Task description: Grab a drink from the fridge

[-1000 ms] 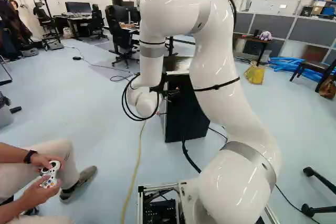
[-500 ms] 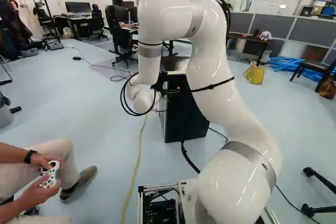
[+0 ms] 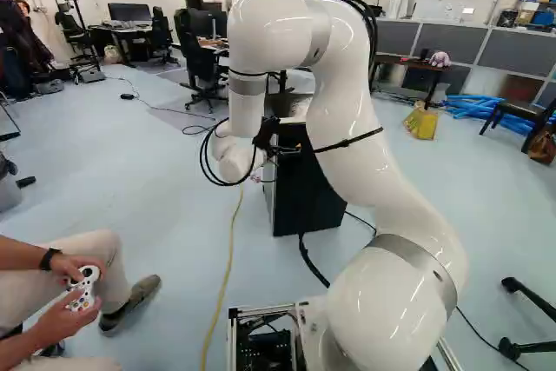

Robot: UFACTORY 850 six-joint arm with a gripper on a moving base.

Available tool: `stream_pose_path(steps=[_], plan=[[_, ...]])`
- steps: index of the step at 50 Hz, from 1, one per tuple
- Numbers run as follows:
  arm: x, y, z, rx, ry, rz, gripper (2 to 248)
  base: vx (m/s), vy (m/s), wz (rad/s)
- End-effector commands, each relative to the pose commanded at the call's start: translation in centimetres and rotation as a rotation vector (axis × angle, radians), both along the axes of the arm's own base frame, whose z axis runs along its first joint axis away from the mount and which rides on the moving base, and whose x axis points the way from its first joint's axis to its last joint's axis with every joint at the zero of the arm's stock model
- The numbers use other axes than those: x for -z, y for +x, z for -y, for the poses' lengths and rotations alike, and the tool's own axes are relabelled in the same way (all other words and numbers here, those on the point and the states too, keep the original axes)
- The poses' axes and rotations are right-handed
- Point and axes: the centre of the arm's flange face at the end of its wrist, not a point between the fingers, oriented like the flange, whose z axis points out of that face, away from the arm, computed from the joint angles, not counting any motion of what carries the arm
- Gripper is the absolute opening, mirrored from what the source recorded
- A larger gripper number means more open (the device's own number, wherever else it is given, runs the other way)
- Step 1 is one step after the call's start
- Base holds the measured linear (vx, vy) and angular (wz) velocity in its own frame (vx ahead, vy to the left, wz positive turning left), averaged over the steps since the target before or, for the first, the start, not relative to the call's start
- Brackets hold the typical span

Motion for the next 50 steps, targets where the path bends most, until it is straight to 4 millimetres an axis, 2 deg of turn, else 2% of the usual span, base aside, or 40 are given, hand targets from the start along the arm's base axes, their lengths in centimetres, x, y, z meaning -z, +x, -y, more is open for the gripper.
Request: stream_pose_path(steps=[50], plan=[[-0.16, 0.54, 0.03, 0.057, -0.01, 0.032, 247, 0.0, 0.0, 0.0]])
